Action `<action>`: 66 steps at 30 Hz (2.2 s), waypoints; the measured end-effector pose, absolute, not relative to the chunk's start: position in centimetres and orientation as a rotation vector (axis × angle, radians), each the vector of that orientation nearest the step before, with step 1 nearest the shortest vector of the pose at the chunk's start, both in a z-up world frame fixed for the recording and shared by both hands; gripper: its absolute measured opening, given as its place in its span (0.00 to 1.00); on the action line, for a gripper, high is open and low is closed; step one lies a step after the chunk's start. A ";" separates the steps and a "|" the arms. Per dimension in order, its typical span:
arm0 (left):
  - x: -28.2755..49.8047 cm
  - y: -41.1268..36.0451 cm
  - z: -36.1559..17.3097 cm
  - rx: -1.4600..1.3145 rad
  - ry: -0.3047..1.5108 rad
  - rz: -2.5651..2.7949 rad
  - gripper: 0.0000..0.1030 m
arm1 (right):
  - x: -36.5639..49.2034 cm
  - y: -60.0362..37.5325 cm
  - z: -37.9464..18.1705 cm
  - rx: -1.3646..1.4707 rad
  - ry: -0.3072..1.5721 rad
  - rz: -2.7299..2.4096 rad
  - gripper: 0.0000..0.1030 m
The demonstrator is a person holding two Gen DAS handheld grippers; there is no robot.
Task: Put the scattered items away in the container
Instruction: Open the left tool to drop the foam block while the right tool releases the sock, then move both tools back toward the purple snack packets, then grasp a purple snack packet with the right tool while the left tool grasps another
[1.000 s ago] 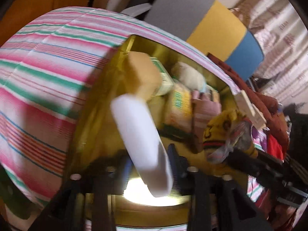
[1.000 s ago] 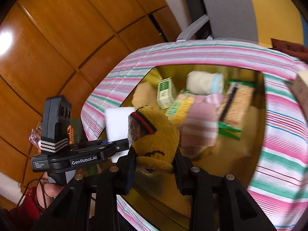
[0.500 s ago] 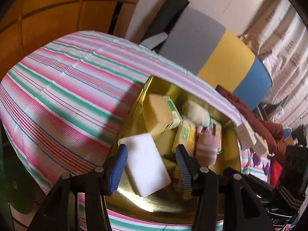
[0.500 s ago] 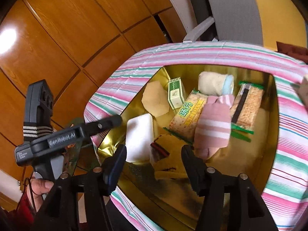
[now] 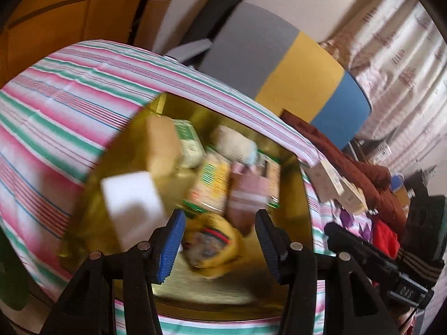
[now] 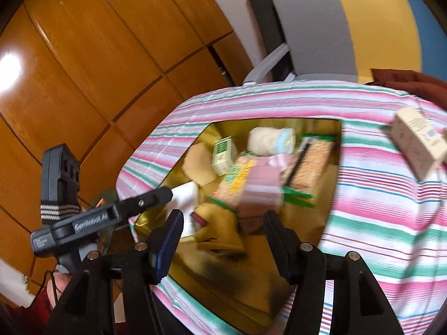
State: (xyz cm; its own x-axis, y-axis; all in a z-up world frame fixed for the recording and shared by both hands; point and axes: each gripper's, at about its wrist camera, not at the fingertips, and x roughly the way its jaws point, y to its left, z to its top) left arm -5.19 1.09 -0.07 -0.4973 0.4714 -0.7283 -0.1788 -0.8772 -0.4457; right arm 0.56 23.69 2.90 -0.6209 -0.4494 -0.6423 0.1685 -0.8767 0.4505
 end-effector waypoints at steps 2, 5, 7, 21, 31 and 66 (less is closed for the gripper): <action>-5.0 2.6 0.0 -1.302 -0.420 2.361 0.51 | 0.9 25.0 3.0 1.133 -0.510 -2.526 0.60; -4.4 4.6 0.1 -1.302 -0.387 2.321 0.51 | 1.6 27.3 2.9 1.144 -0.522 -2.566 0.60; -4.1 6.2 0.0 -1.305 -0.357 2.293 0.51 | 2.0 28.9 2.7 1.152 -0.536 -2.591 0.60; -1.6 15.3 -0.2 -1.320 -0.189 2.138 0.52 | 5.8 38.6 1.8 1.205 -0.611 -2.755 0.62; 0.4 20.3 -0.3 -1.317 -0.066 2.047 0.52 | 7.8 51.0 2.2 1.349 -0.468 -3.094 0.78; -6.3 45.2 -6.1 -1.471 -0.030 2.005 0.64 | 7.7 65.7 -4.2 1.620 -0.873 -3.075 0.43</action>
